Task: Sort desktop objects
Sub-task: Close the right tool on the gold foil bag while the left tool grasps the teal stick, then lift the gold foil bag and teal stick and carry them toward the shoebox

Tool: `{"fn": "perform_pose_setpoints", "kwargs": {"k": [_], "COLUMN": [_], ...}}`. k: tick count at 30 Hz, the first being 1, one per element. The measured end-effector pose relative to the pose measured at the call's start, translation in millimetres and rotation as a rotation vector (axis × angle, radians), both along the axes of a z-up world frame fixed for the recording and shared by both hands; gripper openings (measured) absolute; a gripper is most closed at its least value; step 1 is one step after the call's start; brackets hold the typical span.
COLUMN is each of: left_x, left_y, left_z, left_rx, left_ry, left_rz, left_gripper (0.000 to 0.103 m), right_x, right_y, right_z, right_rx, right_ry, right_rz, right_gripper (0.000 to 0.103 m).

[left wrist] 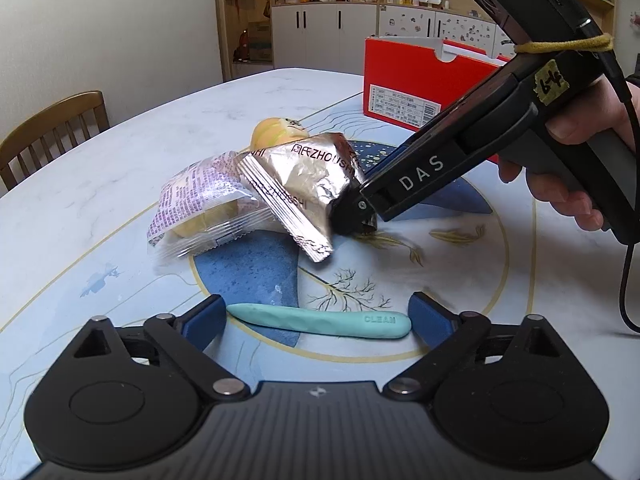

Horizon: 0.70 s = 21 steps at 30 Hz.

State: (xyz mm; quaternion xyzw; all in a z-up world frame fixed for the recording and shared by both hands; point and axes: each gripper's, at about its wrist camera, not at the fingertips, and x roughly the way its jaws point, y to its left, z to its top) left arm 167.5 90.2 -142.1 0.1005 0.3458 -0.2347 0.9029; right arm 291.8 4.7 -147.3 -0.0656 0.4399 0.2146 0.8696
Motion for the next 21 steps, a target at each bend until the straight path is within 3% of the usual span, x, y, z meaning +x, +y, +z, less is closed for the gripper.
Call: {"fn": "perform_pose_setpoints", "kwargs": {"k": [7, 21], "left_x": [0.7, 0.2], "left_y": [0.9, 1.0], "left_z": [1.0, 3.7], "left_rx": [0.001, -0.017], "left_ry": [0.008, 0.033], "left_rz": [0.005, 0.062], "left_gripper": [0.097, 0.097], "right_x": [-1.5, -9.1], "right_y": [-4.5, -19.6], "right_z": [2.9, 13.8], "right_rx": [0.009, 0.028], "right_ry": [0.013, -0.002], "right_rz": [-0.006, -0.031], "right_gripper": [0.021, 0.016]}}
